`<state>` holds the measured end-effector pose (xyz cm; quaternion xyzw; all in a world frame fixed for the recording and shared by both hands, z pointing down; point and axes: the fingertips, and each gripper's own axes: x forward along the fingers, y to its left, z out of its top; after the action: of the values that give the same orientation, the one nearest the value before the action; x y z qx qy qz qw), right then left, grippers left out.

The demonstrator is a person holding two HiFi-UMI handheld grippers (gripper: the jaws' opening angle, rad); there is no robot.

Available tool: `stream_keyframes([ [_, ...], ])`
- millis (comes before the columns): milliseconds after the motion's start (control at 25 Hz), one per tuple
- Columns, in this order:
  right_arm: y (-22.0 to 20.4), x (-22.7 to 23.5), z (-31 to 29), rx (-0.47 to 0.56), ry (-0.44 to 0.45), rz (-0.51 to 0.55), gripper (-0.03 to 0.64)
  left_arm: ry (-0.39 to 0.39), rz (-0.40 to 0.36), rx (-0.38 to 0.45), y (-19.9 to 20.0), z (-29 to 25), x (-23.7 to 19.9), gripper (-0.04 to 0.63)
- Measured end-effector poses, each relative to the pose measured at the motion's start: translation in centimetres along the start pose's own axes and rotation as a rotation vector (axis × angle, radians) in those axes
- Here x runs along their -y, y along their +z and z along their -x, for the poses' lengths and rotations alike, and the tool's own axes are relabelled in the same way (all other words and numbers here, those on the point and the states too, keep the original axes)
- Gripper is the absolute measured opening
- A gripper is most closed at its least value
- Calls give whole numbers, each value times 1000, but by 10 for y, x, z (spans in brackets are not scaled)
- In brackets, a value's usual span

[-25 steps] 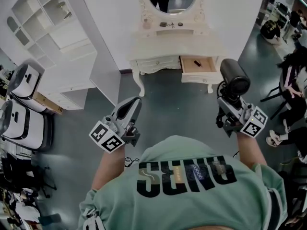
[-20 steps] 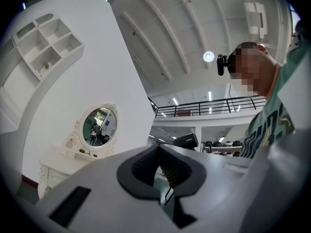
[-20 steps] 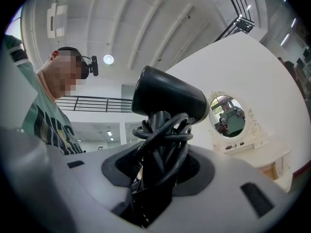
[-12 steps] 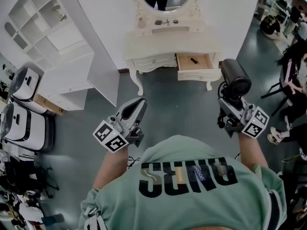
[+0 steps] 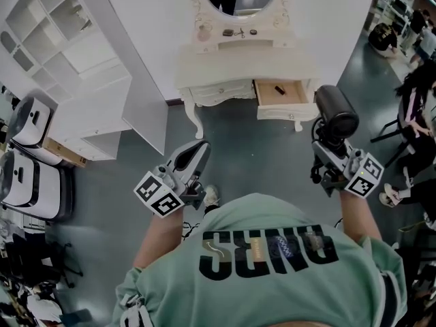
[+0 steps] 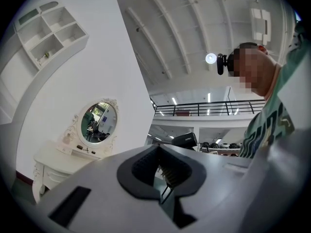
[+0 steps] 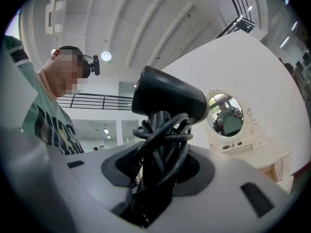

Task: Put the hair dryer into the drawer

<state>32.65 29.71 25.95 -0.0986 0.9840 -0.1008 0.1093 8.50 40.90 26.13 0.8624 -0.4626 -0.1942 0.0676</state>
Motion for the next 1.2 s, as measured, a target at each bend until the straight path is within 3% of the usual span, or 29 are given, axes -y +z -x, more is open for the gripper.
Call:
stream_keyframes([
  [320, -11, 31, -126, 34, -31, 33, 163, -51, 11, 21, 39, 11, -139, 6],
  [760, -15, 88, -320, 87, -107, 6, 163, -101, 17, -21, 123, 12, -340, 6],
  [1200, -33, 174, -389, 52, -169, -37, 163, -97, 90, -81, 117, -31, -448, 6],
])
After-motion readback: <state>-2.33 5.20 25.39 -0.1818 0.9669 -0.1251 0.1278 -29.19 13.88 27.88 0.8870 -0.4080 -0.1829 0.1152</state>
